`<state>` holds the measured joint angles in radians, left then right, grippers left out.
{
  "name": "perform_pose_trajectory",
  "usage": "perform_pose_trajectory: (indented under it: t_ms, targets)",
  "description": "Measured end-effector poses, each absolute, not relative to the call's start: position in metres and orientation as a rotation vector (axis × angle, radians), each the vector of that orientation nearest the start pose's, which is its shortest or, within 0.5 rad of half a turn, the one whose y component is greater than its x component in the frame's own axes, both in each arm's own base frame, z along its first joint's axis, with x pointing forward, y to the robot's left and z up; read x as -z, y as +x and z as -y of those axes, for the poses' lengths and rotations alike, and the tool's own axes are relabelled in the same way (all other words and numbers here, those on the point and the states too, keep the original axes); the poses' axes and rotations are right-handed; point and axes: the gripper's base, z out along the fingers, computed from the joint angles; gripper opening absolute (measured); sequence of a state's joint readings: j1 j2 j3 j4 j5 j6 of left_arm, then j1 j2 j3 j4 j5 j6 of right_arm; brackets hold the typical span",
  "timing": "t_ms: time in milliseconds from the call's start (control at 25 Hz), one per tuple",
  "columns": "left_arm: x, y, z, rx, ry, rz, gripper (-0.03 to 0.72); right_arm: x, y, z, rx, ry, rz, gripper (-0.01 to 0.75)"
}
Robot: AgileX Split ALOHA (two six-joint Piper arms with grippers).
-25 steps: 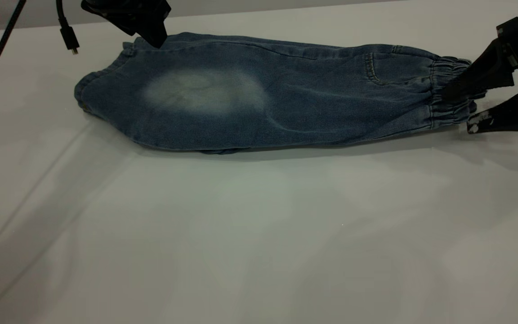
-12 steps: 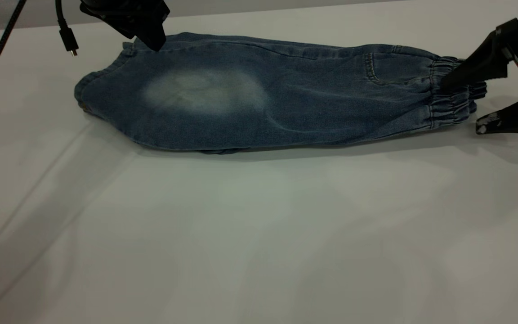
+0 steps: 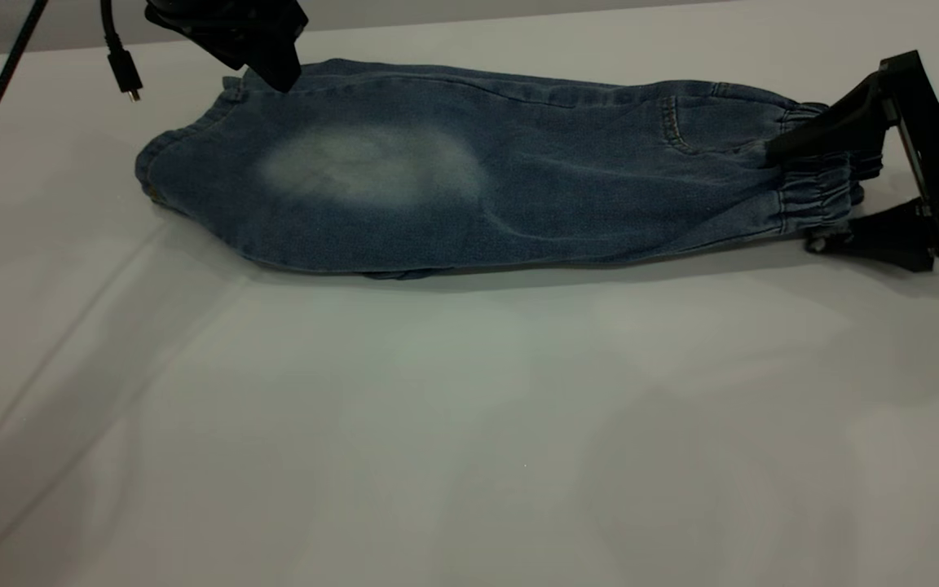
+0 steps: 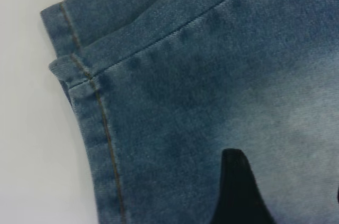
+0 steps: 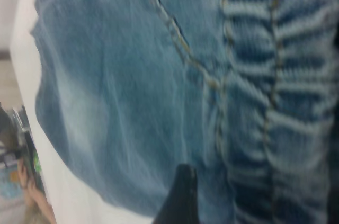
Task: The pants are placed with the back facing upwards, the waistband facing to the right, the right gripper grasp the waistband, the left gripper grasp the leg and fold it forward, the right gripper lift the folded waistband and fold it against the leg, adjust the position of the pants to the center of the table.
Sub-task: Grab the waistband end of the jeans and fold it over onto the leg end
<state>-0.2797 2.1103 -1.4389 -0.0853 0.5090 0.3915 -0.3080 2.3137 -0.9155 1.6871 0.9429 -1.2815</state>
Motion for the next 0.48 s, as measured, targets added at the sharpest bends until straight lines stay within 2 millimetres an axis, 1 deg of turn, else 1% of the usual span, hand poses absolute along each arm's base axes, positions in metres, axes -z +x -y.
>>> perform_pose_trajectory:
  t_ms: [120, 280, 440, 480]
  targets:
    - [-0.145, 0.422, 0.128, 0.045, 0.804, -2.537, 0.405, -0.016, 0.338, 0.030, -1.316, 0.734, -2.375, 0.626]
    - [-0.145, 0.421, 0.133, 0.047, 0.821, -2.532, 0.405, -0.011, 0.344, 0.032, -1.324, 0.753, -2.366, 0.582]
    - [-0.143, 0.418, 0.141, 0.053, 0.846, -2.528, 0.405, -0.008, 0.344, 0.033, -1.323, 0.788, -2.370, 0.496]
    - [-0.141, 0.417, 0.144, 0.055, 0.857, -2.530, 0.405, -0.007, 0.344, 0.033, -1.313, 0.791, -2.375, 0.465]
